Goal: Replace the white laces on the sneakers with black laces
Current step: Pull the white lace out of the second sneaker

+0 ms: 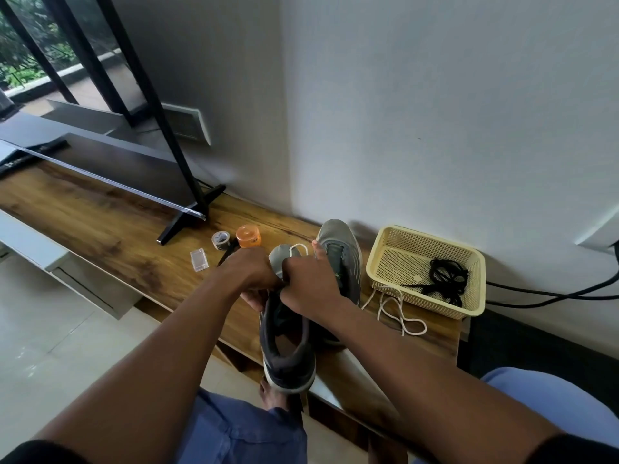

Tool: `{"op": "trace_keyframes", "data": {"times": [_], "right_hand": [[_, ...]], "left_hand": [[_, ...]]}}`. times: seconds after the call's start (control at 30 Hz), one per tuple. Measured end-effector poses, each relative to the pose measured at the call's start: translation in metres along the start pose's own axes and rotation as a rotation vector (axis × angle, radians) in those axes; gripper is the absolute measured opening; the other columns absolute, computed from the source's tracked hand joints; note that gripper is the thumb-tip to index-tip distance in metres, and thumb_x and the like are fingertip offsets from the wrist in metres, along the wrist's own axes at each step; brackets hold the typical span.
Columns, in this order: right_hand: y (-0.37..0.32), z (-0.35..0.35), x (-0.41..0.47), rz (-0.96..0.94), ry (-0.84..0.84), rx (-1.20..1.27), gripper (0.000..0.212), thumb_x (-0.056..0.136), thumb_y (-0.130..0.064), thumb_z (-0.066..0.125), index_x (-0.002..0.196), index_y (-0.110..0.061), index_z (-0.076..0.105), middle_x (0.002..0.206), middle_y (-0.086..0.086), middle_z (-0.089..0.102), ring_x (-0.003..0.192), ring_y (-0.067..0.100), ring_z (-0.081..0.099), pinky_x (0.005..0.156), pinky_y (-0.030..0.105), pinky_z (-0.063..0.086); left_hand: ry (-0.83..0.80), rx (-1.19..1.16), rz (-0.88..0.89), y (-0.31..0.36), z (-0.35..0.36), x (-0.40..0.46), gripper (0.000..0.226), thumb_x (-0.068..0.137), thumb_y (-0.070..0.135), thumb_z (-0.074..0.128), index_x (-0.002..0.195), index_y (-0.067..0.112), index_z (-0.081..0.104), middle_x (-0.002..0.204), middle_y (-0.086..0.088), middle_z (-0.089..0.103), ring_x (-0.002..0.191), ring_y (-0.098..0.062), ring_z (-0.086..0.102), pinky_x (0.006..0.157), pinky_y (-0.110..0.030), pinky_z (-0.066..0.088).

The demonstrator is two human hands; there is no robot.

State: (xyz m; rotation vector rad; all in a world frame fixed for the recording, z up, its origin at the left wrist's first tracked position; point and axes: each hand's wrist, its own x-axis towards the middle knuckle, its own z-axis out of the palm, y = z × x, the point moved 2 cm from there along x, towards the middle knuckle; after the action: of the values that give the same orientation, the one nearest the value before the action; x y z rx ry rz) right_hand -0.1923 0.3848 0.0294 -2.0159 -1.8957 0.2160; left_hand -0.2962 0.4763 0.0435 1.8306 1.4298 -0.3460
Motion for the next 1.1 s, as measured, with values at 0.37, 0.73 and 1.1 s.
{"op": "trace_keyframes", "data": {"times": [0.37, 0.73, 1.1], "right_hand": [[0.0, -0.003, -0.002, 0.045, 0.16, 0.192, 0.006, 0.069, -0.014, 0.04, 0.071, -0.018, 0.044, 0.064, -0.004, 0.047, 0.066, 0.023, 0.046, 0.128, 0.046, 0.016], [0.011, -0.008, 0.005, 0.084, 0.055, 0.082, 0.018, 0.088, -0.01, 0.054, 0.106, -0.007, 0.054, 0.079, 0.006, 0.069, 0.08, 0.031, 0.065, 0.121, 0.054, 0.023], [0.044, -0.038, 0.005, 0.413, 0.307, -0.145, 0.025, 0.079, -0.034, 0.063, 0.101, -0.029, 0.073, 0.113, -0.005, 0.062, 0.11, 0.026, 0.054, 0.091, 0.04, 0.037]], "left_hand": [[-0.001, -0.046, 0.001, 0.002, -0.004, -0.002, 0.018, 0.098, 0.02, 0.07, 0.102, 0.002, 0.069, 0.072, -0.013, 0.078, 0.067, -0.026, 0.079, 0.054, -0.029, 0.062], [0.033, 0.026, -0.009, 0.0, -0.002, -0.002, 0.013, 0.096, 0.015, 0.07, 0.099, 0.003, 0.069, 0.071, -0.013, 0.078, 0.066, -0.024, 0.079, 0.059, -0.032, 0.065], [0.296, 0.265, 0.332, 0.005, -0.001, 0.005, 0.013, 0.083, 0.029, 0.082, 0.094, 0.033, 0.077, 0.093, 0.012, 0.068, 0.084, -0.008, 0.068, 0.063, -0.024, 0.051]]}}
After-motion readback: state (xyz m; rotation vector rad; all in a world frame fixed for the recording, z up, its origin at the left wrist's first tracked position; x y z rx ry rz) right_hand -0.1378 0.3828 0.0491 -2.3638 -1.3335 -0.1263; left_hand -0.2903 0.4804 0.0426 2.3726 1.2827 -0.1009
